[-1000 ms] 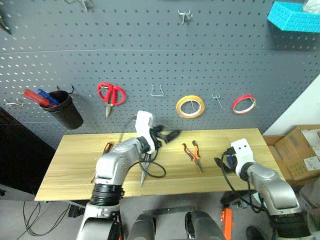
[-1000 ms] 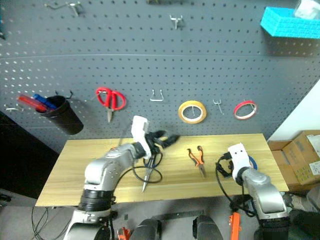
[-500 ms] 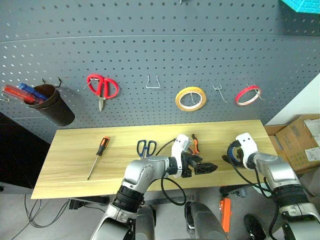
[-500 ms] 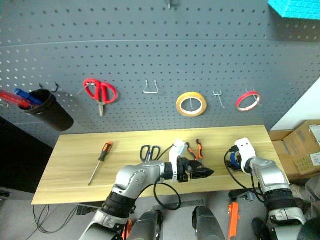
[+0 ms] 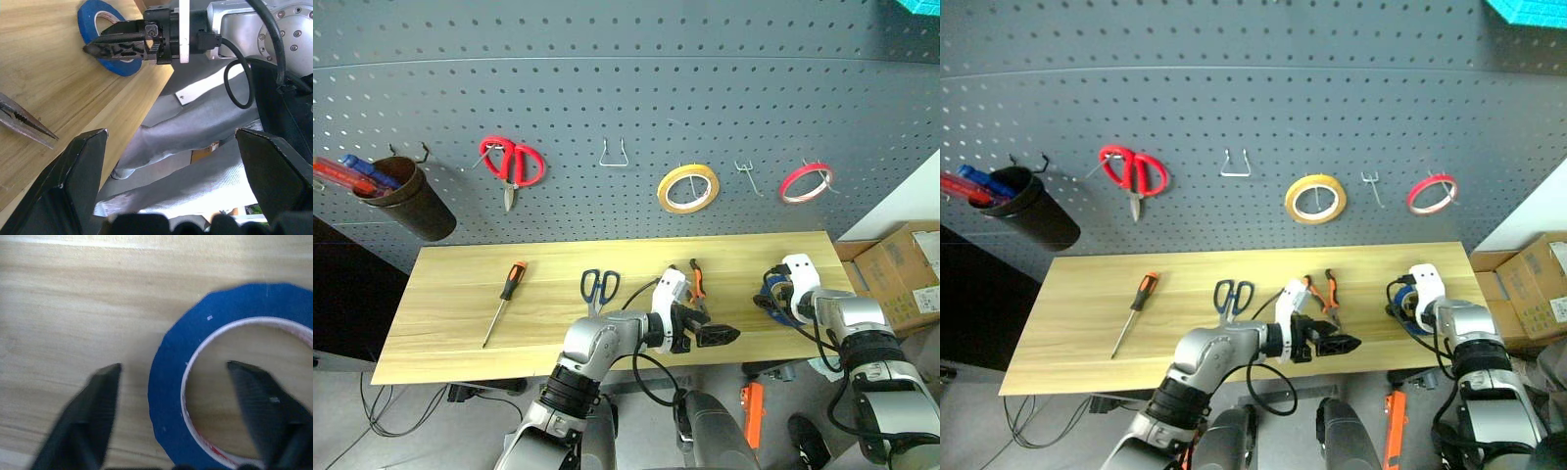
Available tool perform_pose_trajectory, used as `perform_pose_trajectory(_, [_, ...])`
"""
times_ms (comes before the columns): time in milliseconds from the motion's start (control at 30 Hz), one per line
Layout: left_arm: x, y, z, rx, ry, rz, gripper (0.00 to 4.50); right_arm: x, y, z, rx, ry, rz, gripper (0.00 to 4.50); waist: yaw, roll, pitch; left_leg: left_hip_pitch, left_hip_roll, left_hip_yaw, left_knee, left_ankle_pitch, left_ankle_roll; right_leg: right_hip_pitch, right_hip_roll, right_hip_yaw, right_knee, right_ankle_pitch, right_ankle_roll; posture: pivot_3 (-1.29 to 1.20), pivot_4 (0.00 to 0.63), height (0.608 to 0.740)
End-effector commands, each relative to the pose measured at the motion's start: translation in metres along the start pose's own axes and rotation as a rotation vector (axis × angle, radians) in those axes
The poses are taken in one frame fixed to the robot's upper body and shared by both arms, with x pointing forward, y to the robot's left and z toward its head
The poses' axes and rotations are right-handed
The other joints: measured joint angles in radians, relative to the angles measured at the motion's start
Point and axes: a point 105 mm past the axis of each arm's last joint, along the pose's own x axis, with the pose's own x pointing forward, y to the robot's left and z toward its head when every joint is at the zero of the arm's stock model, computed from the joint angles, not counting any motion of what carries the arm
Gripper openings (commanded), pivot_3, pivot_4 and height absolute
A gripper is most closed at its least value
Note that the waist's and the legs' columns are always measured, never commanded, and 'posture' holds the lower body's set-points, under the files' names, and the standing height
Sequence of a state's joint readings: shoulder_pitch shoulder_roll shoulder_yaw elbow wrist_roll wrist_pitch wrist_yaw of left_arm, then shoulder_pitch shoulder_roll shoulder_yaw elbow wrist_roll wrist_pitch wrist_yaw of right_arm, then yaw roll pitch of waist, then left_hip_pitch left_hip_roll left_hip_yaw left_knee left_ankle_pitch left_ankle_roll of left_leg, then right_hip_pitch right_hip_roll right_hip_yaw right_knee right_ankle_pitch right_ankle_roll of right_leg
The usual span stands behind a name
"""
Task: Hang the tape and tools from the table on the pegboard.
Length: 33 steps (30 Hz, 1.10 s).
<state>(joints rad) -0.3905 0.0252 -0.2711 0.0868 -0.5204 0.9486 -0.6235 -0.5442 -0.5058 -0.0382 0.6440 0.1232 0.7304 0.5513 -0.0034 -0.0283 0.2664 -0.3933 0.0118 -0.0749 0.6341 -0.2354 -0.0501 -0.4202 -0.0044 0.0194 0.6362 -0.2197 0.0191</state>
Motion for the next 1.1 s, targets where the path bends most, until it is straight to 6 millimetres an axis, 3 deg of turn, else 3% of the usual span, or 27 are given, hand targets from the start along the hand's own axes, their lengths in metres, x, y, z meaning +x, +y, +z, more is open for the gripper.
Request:
perform_pose_trajectory(33, [0.002, -0.008, 0.009, 0.042, -0.025, -0.035, 4.5, 0.0, 0.003, -0.01, 0.024, 0.023, 0.017, 2.13, -0.001, 0.0, 0.0, 0.0, 0.0, 0.0, 0.0, 0.0, 0.0, 0.0, 0.0, 0.0, 0.0, 0.0, 0.0, 0.08, 0.292, 0.74])
perform_pose_trajectory(167, [0.003, -0.008, 0.017, 0.062, -0.039, -0.038, 4.5, -0.004, 0.009, -0.009, 0.03, -0.007, 0.025, 0.7, -0.001, 0.0, 0.0, 0.0, 0.0, 0.0, 0.0, 0.0, 0.0, -0.001, 0.0, 0.0, 0.002, 0.0, 0.0, 0.07, 0.277, 0.74])
perform_pose_trajectory(200, [0.003, -0.008, 0.018, 0.066, -0.04, -0.041, 4.5, -0.006, 0.01, -0.009, 0.033, -0.015, 0.023, 0.53, -0.001, 0.0, 0.0, 0.0, 0.0, 0.0, 0.0, 0.0, 0.0, -0.001, 0.0, 0.0, 0.003, 0.0, 0.001, 0.07, 0.273, 0.74])
perform_pose_trajectory(333, [0.003, -0.009, 0.026, 0.094, -0.056, -0.052, 4.5, -0.021, 0.017, -0.01, -0.077, -0.067, -0.015, 0.53, 0.0, 0.002, -0.001, -0.001, 0.0, 0.0, 0.0, 0.0, 0.0, -0.003, 0.0, 0.0, 0.006, -0.002, 0.002, 0.06, 0.242, 0.74])
perform_pose_trajectory(467, [-0.012, -0.018, 0.039, 0.141, -0.117, -0.078, 4.5, -0.06, 0.048, -0.006, -0.291, -0.21, -0.052, 0.53, 0.001, 0.008, -0.004, -0.006, -0.001, -0.002, 0.001, 0.0, -0.001, -0.009, -0.001, -0.001, 0.008, -0.003, 0.005, 0.04, 0.206, 0.74])
perform_pose_trajectory(667, [-0.043, -0.028, 0.05, 0.161, -0.184, -0.117, 4.5, -0.093, 0.086, -0.002, -0.493, -0.408, -0.141, 0.53, -0.011, 0.011, -0.022, -0.006, -0.001, 0.0, 0.002, 0.001, -0.01, -0.011, -0.002, 0.0, 0.009, -0.004, 0.006, 0.0, 0.133, 0.74])
perform_pose_trajectory(767, [-0.057, -0.031, 0.057, 0.166, -0.215, -0.136, 4.5, -0.096, 0.099, 0.001, -0.566, -0.491, -0.183, 0.53, -0.015, 0.011, -0.043, -0.006, -0.001, 0.0, 0.002, 0.001, -0.012, -0.011, -0.001, 0.0, 0.009, -0.004, 0.006, -0.01, 0.095, 0.74])
perform_pose_trajectory(900, [-0.069, -0.03, 0.072, 0.161, -0.259, -0.142, 4.5, -0.095, 0.113, 0.023, -0.762, -0.653, -0.236, 0.53, -0.024, 0.01, -0.076, -0.006, -0.002, 0.0, 0.005, 0.001, -0.012, -0.009, -0.002, 0.0, 0.009, -0.004, 0.006, -0.01, 0.06, 0.74])
perform_pose_trajectory(1100, [-0.07, -0.022, 0.097, 0.171, -0.333, -0.107, 4.5, -0.085, 0.102, 0.059, -0.833, -0.796, -0.318, 0.53, -0.026, 0.003, -0.108, 0.0, -0.004, -0.001, 0.012, 0.001, -0.011, 0.001, -0.002, 0.001, 0.008, -0.003, 0.004, 0.0, 0.035, 0.74])
